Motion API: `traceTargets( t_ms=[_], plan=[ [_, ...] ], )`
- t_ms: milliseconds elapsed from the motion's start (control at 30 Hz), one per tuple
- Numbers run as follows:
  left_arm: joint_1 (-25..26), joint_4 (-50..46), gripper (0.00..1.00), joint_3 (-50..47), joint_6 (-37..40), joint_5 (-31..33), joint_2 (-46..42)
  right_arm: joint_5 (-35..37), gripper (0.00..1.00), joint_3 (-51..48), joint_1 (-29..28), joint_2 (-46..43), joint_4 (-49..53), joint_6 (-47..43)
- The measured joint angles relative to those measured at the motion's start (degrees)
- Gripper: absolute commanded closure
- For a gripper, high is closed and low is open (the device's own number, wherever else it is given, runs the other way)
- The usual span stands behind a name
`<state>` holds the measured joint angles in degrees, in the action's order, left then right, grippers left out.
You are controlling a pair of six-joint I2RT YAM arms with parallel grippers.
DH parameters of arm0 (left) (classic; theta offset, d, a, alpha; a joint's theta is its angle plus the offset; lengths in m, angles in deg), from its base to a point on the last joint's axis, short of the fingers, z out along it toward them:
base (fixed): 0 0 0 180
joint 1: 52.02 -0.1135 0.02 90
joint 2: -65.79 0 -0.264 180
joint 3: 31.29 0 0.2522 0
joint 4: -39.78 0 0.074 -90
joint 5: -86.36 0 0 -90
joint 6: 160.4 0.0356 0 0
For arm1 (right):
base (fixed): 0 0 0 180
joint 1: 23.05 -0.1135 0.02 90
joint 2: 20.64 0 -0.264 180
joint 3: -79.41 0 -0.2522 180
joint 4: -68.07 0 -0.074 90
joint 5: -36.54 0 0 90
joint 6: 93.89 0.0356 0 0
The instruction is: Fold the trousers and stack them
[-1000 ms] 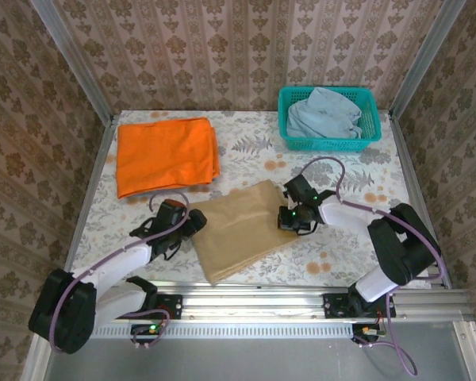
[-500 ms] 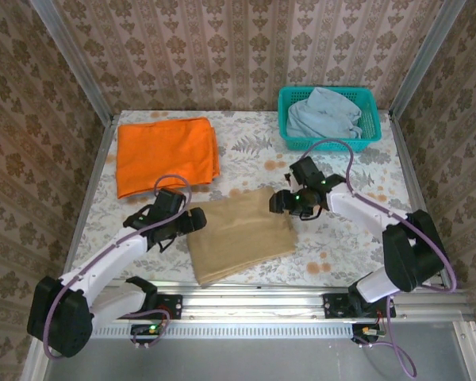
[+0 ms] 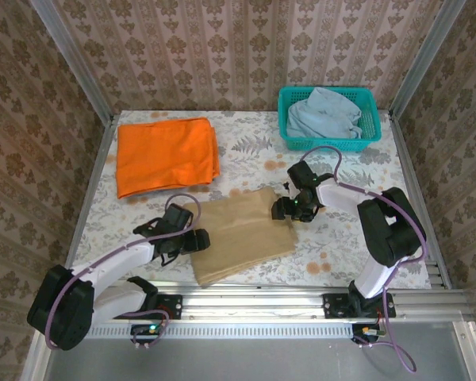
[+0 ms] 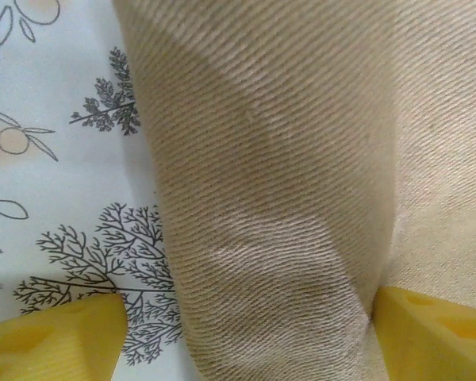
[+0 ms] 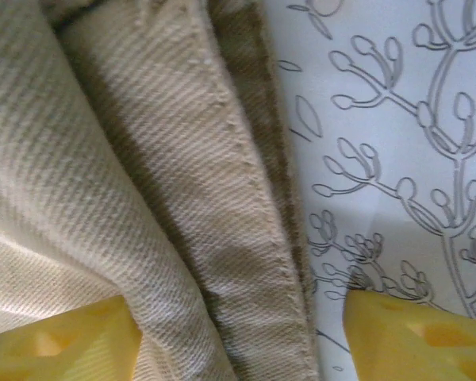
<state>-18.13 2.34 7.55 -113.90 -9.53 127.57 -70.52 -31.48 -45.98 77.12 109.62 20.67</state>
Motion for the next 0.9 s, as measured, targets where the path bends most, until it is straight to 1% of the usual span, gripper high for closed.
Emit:
traceTargets(
  t_ms=[100, 233, 333, 433, 533, 700, 733, 767, 900],
  plan=[
    [-0.2, 0.0, 0.24, -0.1, 0.0, 0.1, 0.1, -0.6, 0.43, -0.7, 0.6, -0.1, -0.9, -0.4],
    [-0.2, 0.1, 0.33, -0.1, 0.6, 0.8, 1.4, -1.2, 0.54, -1.7, 1.1, -0.3, -2.1, -0.2],
    [-0.5, -0.2, 0.51, -0.1, 1.3, 1.6, 2.3, -1.9, 0.62, -2.4, 1.0, -0.3, -3.5, 0.1],
    [-0.9, -0.5, 0.66, 0.1, 1.7, 2.0, 2.6, -4.5, 0.73, -3.5, 0.0, 0.0, -6.3, 1.0],
    [-0.9, 2.6, 0.78, 0.3, 2.4, 0.2, 3.9, -7.1, 0.83, -4.4, -0.7, -0.1, -8.4, 1.6],
    [-1.9, 5.6, 1.0, 0.5, 3.8, -2.9, 4.7, -8.9, 0.96, -5.0, -0.9, -0.4, -9.6, 2.7],
    [-2.2, 5.7, 1.0, 0.6, 4.3, -3.3, 4.6, -9.0, 0.99, -5.1, -0.9, -0.6, -9.7, 2.7],
    [-2.5, 5.6, 1.0, 0.6, 4.5, -3.5, 4.5, -9.1, 1.0, -5.3, -0.9, -0.7, -9.8, 2.9],
    [-3.4, 2.2, 1.0, 1.9, 5.4, -3.5, 3.0, -9.1, 1.0, -6.1, -0.9, -2.4, -9.9, 4.3]
  ],
)
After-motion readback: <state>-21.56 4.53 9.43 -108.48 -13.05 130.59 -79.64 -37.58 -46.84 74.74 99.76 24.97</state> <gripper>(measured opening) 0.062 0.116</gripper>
